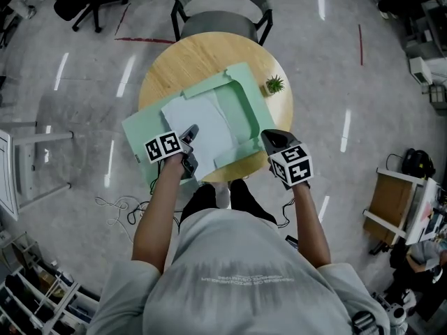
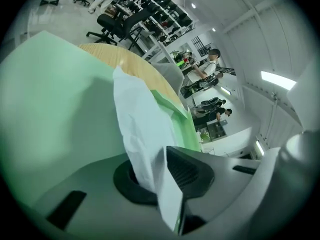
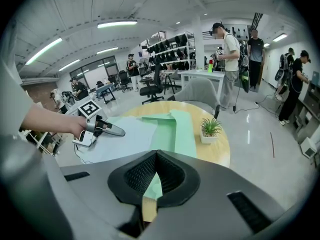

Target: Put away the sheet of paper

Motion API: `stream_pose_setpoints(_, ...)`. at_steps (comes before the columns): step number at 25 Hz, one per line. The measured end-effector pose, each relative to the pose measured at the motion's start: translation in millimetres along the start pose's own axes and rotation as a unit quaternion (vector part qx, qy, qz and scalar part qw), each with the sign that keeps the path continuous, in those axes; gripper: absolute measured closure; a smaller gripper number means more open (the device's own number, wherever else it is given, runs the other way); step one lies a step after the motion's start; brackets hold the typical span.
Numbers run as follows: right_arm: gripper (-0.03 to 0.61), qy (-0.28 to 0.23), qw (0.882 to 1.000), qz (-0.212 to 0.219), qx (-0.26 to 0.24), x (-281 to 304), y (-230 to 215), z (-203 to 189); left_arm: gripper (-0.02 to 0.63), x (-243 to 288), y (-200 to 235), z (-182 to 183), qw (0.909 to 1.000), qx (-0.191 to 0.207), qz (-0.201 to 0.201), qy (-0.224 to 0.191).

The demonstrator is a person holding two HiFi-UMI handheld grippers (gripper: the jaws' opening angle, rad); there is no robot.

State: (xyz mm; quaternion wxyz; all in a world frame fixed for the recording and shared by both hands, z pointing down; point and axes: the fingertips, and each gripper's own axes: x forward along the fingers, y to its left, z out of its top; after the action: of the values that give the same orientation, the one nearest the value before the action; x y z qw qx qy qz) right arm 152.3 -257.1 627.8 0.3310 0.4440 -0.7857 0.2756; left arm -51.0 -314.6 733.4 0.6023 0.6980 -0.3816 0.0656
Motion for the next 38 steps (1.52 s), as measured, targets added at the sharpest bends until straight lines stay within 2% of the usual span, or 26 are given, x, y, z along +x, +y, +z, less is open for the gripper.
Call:
stream_pose_setpoints(2, 0.551, 0.0, 1.0, 0.004, 0.002, -0.5, -1.1, -2.7, 0.453, -5.8, 4.4, -2.4, 0.9998, 0.008, 0.019, 0.004)
stream_pose_setpoints(3, 0.551, -0.001, 1.0, 0.007, 0.002, -0.2, -0.8, -3.1, 0.421, -10.5, 7.5, -3.6, 0.9995, 0.012, 0.028, 0.006)
stream_pose_setpoints(12, 0.551, -0.011, 0.999, 0.033, -0.016, 7.1, 11.2, 9.8, 0.374, -63.1, 39.4, -21.2, 0.9951, 0.027, 0.094, 0.017)
stream_pose_setpoints(15, 0.551, -0.012, 0.999, 0.043, -0.024, 9.0, 18.6, 12.2, 0.371, -76.4, 48.2, -32.0, 0.9941, 0.023, 0.103, 0.023)
stream_pose_setpoints(17, 0.551, -0.01, 0.998, 0.048, -0.029, 9.7, 22.6, 12.3, 0.384, -81.2, 49.1, -39.1, 0.9952, 0.013, 0.093, 0.025)
stream_pose_setpoints(20, 0.551, -0.009, 0.998, 0.052, -0.032, 11.5, 27.6, 11.5, 0.481, -83.9, 51.8, -46.6, 0.9961, 0.001, 0.085, 0.024)
stream_pose_setpoints(23, 0.551, -0.006, 0.998, 0.054, -0.033, 11.9, 29.5, 8.8, 0.521, -82.5, 56.1, -48.9, 0.9959, -0.003, 0.088, 0.018)
stream_pose_setpoints(25, 0.551, -0.005, 0.998, 0.053, -0.033, 10.5, 29.8, 6.2, 0.571, -81.9, 56.6, -47.5, 0.9959, -0.005, 0.09, 0.01)
stream_pose_setpoints(34, 0.551, -0.003, 0.999, 0.043, -0.024, 1.3, 19.3, -3.1, 0.586, -68.9, 44.3, -32.4, 0.9973, -0.009, 0.071, -0.012)
stream_pose_setpoints(38, 0.551, -0.005, 0.999, 0.039, -0.017, -2.8, 13.3, -5.0, 0.586, -61.9, 37.8, -22.1, 0.9973, 0.01, 0.072, -0.015)
